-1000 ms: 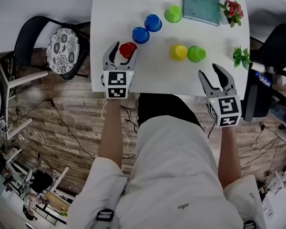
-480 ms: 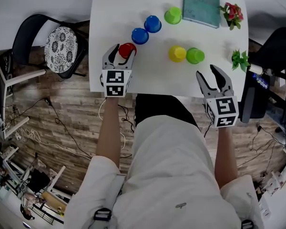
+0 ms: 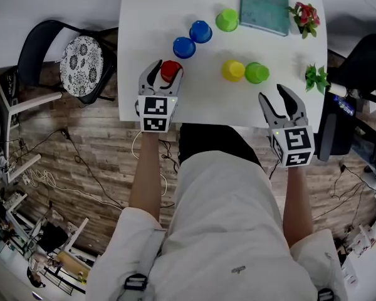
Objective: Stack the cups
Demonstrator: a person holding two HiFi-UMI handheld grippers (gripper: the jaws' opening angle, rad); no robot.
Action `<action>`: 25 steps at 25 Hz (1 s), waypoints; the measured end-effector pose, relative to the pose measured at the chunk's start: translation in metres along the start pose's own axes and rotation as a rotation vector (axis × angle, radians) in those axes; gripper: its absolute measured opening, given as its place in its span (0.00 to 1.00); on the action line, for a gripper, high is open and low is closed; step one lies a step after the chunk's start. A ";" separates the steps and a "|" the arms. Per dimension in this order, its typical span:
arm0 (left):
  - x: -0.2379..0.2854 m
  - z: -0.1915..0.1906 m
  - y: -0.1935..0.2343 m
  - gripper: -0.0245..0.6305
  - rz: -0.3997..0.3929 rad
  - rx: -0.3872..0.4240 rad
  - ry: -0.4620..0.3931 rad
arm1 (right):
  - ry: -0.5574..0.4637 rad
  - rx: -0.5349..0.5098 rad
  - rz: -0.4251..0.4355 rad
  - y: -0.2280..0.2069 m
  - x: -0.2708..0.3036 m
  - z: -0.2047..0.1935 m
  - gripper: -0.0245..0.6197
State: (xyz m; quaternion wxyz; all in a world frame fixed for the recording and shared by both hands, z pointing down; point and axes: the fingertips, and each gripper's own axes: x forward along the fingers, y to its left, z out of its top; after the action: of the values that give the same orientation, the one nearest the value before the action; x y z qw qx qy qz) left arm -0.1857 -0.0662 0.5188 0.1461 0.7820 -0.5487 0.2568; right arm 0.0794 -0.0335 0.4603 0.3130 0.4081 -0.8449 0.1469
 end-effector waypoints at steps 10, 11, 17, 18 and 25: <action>0.010 0.020 -0.043 0.41 -0.085 0.018 -0.042 | -0.002 0.017 -0.020 -0.009 -0.007 -0.005 0.38; 0.012 0.021 -0.047 0.41 -0.095 0.018 -0.045 | -0.002 0.020 -0.022 -0.010 -0.008 -0.005 0.38; 0.023 0.026 -0.068 0.40 -0.136 0.040 -0.045 | 0.001 0.037 -0.040 -0.017 -0.013 -0.010 0.38; 0.025 0.027 -0.070 0.40 -0.139 0.044 -0.047 | 0.001 0.040 -0.042 -0.018 -0.014 -0.011 0.38; 0.041 0.032 -0.089 0.40 -0.177 0.095 -0.047 | 0.005 0.056 -0.060 -0.028 -0.020 -0.016 0.38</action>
State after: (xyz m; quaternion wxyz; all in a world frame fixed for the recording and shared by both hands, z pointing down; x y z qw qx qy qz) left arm -0.0839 -0.0834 0.5199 0.1181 0.8394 -0.4679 0.2501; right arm 0.1172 -0.0310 0.4598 0.3079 0.4416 -0.8270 0.1621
